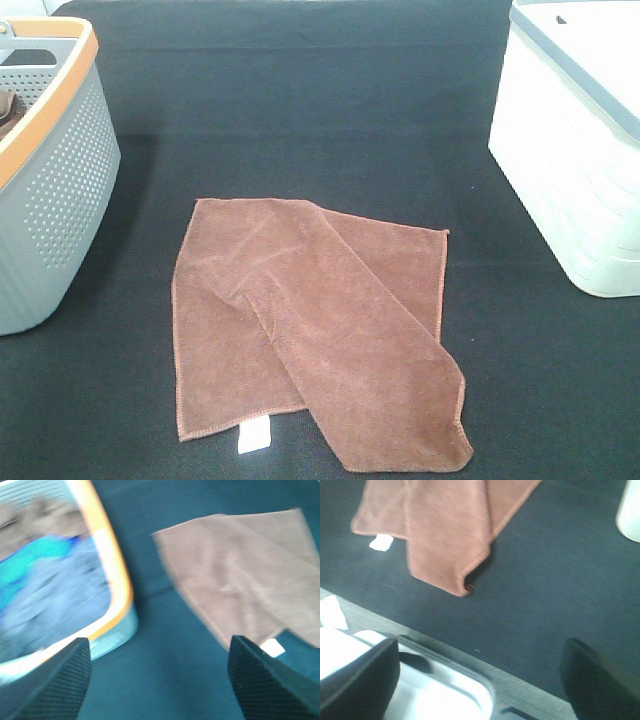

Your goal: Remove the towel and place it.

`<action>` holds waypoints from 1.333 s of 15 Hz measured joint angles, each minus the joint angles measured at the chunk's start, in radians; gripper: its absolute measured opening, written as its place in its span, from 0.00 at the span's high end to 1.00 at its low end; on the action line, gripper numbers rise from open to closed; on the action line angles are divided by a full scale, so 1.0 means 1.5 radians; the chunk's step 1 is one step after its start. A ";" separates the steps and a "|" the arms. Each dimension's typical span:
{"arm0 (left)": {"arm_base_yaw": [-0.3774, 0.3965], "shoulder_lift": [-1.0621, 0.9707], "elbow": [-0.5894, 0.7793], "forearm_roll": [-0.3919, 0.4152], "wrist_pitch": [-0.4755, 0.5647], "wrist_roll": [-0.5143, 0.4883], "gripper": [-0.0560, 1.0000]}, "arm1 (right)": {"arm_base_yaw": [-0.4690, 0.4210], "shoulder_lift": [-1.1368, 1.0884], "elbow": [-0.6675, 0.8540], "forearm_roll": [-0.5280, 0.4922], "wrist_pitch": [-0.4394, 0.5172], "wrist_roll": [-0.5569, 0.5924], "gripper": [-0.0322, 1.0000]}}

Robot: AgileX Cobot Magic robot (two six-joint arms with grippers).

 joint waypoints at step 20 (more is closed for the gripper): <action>0.000 -0.482 0.459 -0.087 -0.097 0.167 0.26 | 0.000 -0.393 0.185 -0.107 -0.101 -0.105 0.17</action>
